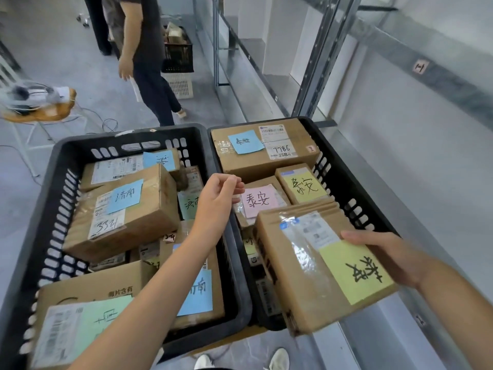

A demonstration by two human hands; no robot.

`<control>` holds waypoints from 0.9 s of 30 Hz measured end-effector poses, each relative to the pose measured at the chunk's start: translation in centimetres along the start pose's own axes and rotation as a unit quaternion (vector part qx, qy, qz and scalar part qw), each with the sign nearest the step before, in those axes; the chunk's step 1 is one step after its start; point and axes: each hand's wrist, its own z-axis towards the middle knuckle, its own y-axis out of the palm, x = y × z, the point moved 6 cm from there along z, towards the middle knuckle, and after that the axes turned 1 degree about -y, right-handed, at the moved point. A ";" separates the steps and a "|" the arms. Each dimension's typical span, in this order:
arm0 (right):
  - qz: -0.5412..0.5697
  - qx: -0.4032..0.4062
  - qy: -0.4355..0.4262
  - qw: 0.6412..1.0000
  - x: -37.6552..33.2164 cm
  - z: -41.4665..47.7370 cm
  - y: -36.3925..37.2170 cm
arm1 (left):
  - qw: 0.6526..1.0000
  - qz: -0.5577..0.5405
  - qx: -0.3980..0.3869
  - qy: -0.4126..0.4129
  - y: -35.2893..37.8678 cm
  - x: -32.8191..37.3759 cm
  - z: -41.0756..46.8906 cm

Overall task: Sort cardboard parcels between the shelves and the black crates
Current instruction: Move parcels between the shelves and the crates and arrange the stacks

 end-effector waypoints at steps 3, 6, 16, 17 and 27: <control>-0.014 0.000 0.013 1.000 0.4 0.7 1.1 | 1.000 -0.004 -0.001 0.002 0.5 -0.1 0.2; 0.038 0.032 -0.012 0.999 0.3 1.9 1.5 | 1.000 -0.010 -0.005 0.009 0.8 -0.3 0.2; -0.045 0.075 -0.057 0.995 2.2 5.4 2.4 | 0.999 -0.015 0.005 0.028 -0.1 -0.1 1.2; -0.079 0.076 -0.055 0.992 2.3 5.3 2.2 | 1.000 -0.011 0.008 0.028 -0.3 -0.1 1.3; -0.261 0.083 -0.021 0.962 2.6 5.2 3.0 | 0.998 0.051 -0.030 0.031 2.4 0.3 0.6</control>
